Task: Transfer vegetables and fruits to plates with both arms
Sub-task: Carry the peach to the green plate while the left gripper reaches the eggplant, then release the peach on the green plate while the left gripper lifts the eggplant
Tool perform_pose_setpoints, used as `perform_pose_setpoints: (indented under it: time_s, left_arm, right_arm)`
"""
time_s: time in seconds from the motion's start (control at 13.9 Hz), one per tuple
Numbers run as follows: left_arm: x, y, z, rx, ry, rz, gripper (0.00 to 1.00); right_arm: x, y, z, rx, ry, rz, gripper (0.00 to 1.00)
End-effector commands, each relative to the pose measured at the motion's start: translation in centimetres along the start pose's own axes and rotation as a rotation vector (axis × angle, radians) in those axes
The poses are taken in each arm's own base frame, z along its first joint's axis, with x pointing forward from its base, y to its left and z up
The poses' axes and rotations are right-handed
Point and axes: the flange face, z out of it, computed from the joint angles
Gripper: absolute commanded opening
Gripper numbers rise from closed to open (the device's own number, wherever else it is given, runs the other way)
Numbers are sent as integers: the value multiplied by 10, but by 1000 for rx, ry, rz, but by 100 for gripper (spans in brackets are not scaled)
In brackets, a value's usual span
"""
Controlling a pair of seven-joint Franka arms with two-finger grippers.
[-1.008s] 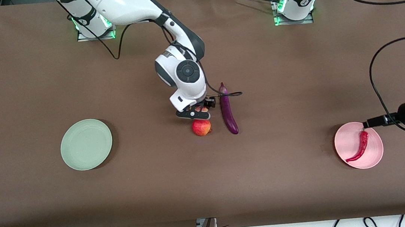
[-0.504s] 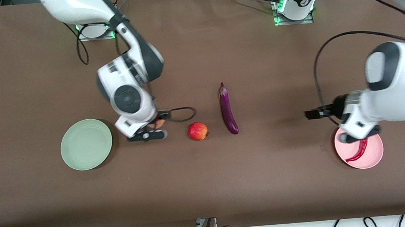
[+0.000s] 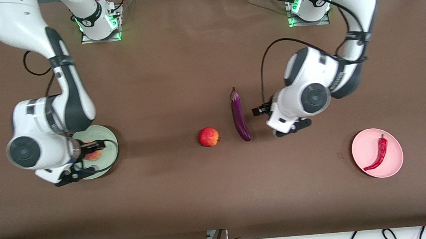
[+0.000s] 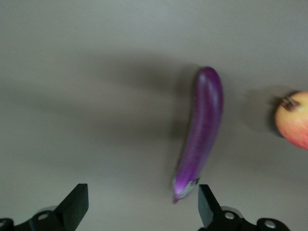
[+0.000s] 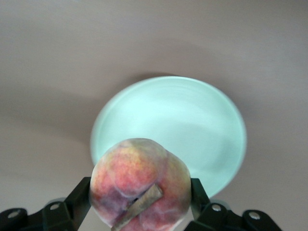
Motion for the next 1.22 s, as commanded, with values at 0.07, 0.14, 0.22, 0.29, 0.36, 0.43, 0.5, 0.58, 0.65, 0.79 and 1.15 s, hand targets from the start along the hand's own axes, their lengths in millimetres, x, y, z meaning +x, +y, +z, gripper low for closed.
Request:
perform_pose_setpoints:
  time_s: [0.07,0.14,0.22,0.29,0.36,0.43,0.5,0.58,0.65,0.79,1.15]
  left_arm:
    - [-41,26,61,-73,139,10,99]
    - [-45,31,79,-94,169,29,99]
    - [-46,38,94,-107,189,54,94]
    - [-45,43,110,-95,210,91,92]
    - [-43,44,122,-69,243,138,87]
    - [-43,43,132,-31,258,179,83]
    - [-41,43,134,-15,271,200,76]
    - [-40,44,139,-8,272,207,60]
    - [-39,43,144,-3,266,206,44]
    - [-34,38,139,-8,267,190,0]
    - [-10,6,81,8,247,112,0]
  right_arm:
    - [6,31,41,45,13,-42,52]
    - [6,34,49,55,10,-39,53]
    - [7,35,54,54,10,-42,53]
    - [7,37,59,55,4,-39,53]
    - [7,38,67,57,-5,-37,53]
    - [7,43,75,57,-7,-31,54]
    - [7,46,82,58,-15,-27,54]
    - [7,47,86,57,-15,-25,54]
    - [8,47,88,58,-16,-25,54]
    - [8,47,94,61,-24,-23,55]
    - [8,50,88,60,-16,-18,99]
